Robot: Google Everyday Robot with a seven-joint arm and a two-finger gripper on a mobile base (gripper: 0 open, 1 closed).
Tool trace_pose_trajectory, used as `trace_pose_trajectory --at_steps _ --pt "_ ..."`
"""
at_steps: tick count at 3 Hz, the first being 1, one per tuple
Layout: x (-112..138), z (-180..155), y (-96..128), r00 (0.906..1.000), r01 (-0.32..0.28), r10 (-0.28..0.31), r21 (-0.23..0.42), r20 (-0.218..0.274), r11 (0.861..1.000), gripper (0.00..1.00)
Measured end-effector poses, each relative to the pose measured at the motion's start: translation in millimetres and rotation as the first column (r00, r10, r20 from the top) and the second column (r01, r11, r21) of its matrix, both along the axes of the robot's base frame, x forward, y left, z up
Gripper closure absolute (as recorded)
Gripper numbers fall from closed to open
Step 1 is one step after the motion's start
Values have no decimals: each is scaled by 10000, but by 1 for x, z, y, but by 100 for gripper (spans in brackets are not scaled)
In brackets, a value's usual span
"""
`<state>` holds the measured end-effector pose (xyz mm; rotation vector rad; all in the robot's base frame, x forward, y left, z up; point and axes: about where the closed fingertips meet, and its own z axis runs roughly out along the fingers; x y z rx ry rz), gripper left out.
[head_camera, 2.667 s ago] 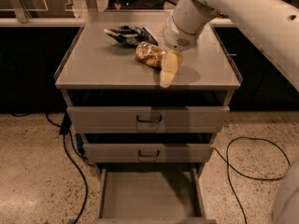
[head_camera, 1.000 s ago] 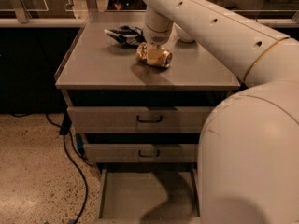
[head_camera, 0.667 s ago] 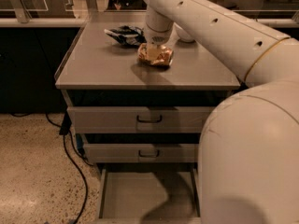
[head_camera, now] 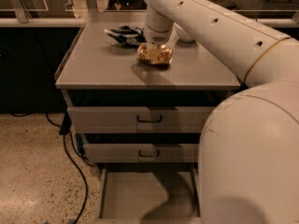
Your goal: Place orange can into bottom drawer
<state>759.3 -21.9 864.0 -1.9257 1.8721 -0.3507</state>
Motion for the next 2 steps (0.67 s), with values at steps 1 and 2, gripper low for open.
trace_pose_trajectory --at_steps 1,2 --pt "0 0 0 10000 -1 1 -4 -3 10000 100" --pt "-1 10 2 9993 -259 261 -80 249 9996 100"
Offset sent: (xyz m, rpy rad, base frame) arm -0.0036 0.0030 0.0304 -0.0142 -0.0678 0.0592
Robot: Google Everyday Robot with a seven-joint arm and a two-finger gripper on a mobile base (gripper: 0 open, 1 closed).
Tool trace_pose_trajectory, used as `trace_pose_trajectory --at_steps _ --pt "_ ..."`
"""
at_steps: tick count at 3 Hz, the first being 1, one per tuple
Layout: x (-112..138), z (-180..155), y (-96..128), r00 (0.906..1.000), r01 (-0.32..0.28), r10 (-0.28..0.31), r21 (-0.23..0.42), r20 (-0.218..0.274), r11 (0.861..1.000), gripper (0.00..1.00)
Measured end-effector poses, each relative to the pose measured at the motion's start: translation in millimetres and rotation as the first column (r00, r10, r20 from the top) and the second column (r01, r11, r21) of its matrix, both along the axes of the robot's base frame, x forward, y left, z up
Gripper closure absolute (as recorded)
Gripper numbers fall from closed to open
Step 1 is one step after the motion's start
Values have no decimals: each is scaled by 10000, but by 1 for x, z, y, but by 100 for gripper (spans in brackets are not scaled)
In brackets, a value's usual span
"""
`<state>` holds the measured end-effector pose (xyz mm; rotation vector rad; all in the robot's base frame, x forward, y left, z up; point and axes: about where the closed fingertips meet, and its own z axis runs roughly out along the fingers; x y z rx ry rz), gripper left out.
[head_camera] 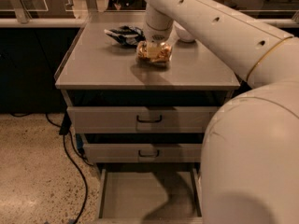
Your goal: Place orange can into bottom drawer
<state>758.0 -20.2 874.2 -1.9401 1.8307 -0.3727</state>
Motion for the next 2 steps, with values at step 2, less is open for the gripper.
trace_pose_trajectory --at_steps 2 --pt "-9 70 -14 9931 -566 540 216 1039 9982 100"
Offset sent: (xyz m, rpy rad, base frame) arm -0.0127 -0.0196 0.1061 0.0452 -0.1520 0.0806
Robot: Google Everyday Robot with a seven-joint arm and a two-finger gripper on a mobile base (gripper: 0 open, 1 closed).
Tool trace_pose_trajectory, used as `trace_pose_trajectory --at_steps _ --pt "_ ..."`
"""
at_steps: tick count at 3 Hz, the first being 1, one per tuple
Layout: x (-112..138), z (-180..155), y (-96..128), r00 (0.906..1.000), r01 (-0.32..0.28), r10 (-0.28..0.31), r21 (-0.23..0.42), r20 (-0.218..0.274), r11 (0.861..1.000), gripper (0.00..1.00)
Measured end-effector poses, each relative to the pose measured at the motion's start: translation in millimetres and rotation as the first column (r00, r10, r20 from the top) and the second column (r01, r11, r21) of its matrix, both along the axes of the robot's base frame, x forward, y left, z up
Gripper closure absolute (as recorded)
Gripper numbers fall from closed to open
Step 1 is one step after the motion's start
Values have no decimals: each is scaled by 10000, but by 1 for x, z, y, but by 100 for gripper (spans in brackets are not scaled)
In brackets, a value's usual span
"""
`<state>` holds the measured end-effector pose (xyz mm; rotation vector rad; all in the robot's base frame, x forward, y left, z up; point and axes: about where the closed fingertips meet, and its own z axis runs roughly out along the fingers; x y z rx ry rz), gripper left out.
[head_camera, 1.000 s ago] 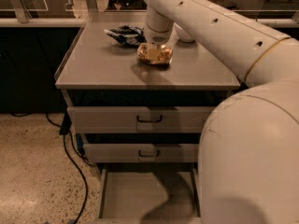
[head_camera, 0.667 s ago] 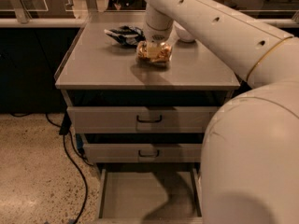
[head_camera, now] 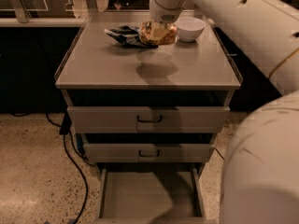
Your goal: Place orange can into bottom drawer
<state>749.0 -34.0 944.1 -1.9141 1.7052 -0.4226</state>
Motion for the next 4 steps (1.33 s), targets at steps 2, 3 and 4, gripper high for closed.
trace_pose_trajectory --at_steps 2,3,4 --pt "-32 38 -40 9988 117 -107 -220 474 9997 100" --pt "-49 50 -65 9976 363 -344 -316 602 9988 100" --pt "-71 54 -77 9979 412 -401 -208 508 9989 100"
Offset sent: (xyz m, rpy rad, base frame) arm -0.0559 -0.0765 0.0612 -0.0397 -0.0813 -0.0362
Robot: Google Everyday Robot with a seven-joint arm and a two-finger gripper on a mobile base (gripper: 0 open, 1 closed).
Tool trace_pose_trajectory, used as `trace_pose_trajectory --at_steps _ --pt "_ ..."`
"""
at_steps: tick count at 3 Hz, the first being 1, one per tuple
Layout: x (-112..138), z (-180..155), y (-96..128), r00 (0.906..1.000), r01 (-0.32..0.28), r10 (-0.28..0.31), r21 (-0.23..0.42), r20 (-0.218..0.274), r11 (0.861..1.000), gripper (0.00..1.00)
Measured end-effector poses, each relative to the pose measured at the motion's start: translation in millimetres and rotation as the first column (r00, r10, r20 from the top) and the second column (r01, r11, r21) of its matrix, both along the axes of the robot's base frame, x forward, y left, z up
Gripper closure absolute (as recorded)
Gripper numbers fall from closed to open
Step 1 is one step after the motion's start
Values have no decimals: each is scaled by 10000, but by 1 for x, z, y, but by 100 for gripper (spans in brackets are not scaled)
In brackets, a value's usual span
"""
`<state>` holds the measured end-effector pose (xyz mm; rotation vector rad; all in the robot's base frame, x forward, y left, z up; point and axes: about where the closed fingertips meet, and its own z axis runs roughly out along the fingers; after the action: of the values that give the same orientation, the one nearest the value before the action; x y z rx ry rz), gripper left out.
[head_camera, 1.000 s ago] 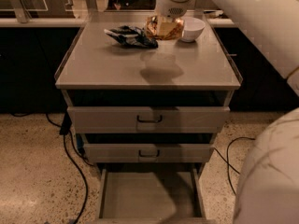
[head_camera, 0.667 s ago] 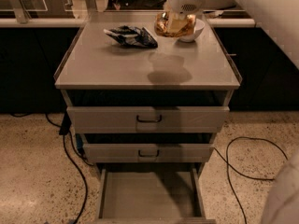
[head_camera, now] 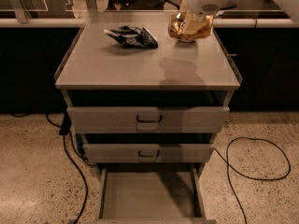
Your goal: Place orange can into bottom drawer
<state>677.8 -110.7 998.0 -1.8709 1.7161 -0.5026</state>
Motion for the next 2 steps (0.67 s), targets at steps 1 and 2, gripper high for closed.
trace_pose_trajectory --at_steps 1,2 --pt "-28 4 -8 10000 -68 69 187 -69 9998 100" --pt "-45 5 -11 9996 -231 236 318 -178 9992 100"
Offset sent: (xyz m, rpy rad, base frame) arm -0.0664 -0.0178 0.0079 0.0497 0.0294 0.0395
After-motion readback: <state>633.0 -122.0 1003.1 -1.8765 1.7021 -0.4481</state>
